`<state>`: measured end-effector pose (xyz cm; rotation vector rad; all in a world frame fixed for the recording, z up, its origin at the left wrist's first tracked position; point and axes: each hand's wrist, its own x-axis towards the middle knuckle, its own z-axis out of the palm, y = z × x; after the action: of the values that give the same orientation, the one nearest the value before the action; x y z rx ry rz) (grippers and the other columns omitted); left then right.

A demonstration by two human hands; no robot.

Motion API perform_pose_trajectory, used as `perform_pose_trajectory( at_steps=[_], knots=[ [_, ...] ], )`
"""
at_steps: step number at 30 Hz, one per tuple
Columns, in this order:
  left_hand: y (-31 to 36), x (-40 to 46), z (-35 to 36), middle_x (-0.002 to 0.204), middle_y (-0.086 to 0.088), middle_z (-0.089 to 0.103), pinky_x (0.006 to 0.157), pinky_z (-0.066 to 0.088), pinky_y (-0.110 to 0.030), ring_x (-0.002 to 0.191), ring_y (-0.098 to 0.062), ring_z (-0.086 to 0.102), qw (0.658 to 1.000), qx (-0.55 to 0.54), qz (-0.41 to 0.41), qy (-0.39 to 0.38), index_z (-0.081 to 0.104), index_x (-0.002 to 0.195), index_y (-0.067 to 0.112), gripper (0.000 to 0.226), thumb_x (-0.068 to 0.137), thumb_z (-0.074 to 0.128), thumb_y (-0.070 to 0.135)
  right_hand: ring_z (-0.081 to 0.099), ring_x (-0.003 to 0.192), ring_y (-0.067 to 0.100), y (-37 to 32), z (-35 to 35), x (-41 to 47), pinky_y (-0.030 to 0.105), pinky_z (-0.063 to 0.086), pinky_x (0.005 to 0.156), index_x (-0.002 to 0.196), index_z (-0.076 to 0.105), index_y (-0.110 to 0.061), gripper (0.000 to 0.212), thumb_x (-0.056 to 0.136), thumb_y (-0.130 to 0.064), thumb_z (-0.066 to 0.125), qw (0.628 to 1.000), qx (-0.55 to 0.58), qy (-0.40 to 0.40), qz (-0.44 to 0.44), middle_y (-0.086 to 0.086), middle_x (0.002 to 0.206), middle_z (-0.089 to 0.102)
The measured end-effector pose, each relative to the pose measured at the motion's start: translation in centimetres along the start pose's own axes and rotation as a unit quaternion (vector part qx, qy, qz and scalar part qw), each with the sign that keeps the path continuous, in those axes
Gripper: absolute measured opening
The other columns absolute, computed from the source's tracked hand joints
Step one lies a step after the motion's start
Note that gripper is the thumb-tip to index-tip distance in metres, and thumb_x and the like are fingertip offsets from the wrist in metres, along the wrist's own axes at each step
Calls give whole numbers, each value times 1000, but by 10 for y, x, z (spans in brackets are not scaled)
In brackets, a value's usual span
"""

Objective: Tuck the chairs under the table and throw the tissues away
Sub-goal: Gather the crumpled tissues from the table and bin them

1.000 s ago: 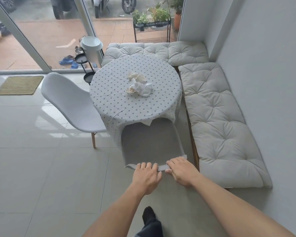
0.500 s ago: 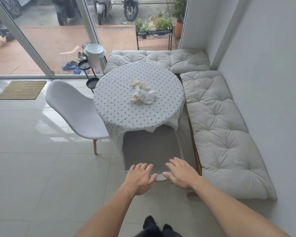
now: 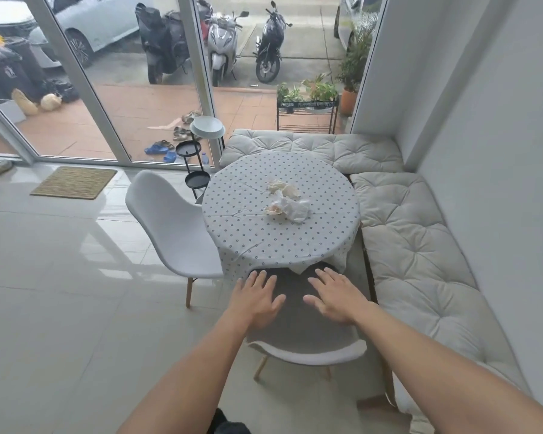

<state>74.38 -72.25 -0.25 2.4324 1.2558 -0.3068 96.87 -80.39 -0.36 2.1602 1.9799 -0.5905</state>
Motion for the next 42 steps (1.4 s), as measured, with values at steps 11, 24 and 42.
perform_pose_trajectory(
  at_steps=[11, 24, 42],
  knots=[
    [-111, 78, -86, 175, -8, 12, 129, 11, -58, 161, -31, 6, 996, 21, 88, 16, 15, 162, 26, 70, 104, 23, 64, 11, 157, 32, -71, -63, 98, 52, 15, 127, 159, 26, -19, 67, 106, -59, 31, 992, 50, 51, 105, 13, 170, 17],
    [-176, 228, -136, 175, -12, 3, 129, 11, -59, 161, -35, 3, 983, 98, 151, -39, 7, 165, 23, 77, 104, 27, 66, 16, 155, 30, -58, -90, 214, 55, 23, 122, 158, 28, -19, 67, 104, -58, 36, 961, 120, 84, 236, 11, 169, 20],
    [-120, 489, -78, 175, -11, -9, 129, 18, -50, 162, -32, -3, 955, 92, 262, -108, -5, 164, 15, 92, 104, 50, 56, -3, 157, 41, 56, -41, 422, 58, 16, 126, 160, 20, -29, 69, 102, -37, 56, 947, 148, 54, 280, 11, 172, -3]
  ],
)
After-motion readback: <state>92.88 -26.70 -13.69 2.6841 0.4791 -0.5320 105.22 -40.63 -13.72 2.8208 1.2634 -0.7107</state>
